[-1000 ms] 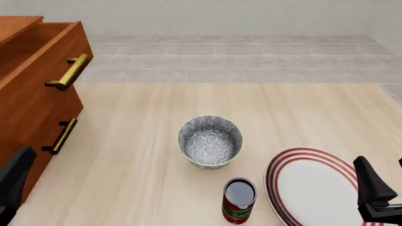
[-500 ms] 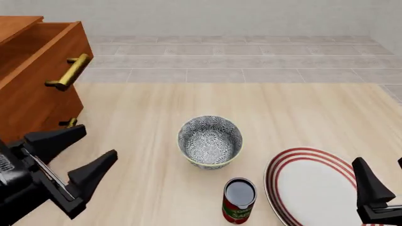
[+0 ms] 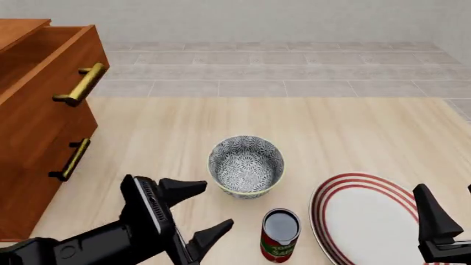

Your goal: Put the ketchup in the top drawer of the cabinet.

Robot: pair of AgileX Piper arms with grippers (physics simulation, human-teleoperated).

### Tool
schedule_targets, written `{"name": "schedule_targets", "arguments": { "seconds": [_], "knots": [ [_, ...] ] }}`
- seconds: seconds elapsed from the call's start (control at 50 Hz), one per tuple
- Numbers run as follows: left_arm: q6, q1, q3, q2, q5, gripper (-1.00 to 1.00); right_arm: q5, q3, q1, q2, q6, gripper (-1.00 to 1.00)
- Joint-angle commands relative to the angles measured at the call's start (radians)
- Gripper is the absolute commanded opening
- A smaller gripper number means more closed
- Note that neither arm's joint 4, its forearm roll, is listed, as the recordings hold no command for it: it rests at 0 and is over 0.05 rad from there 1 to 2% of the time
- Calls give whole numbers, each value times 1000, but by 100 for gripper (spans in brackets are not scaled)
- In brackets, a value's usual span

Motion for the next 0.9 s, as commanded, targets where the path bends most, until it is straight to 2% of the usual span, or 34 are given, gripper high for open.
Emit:
{"name": "schedule_targets", "arguments": {
  "seconds": [0.02, 0.16, 0.38, 0.64, 0.9],
  "knots": [
    [8, -81, -28, 198, -115, 100, -5, 0, 7, 0, -2, 100],
    [18, -132, -71, 318, -144, 100, -1, 0, 8, 0, -3, 100],
    [33, -166, -111, 417, -168, 100, -2, 0, 8, 0, 5, 100],
    [38, -155, -151, 531, -207, 100, 2, 0, 5, 0, 18, 100],
    [49, -132, -146, 591, -263, 100, 10, 0, 3, 0, 28, 100]
  ]
}}
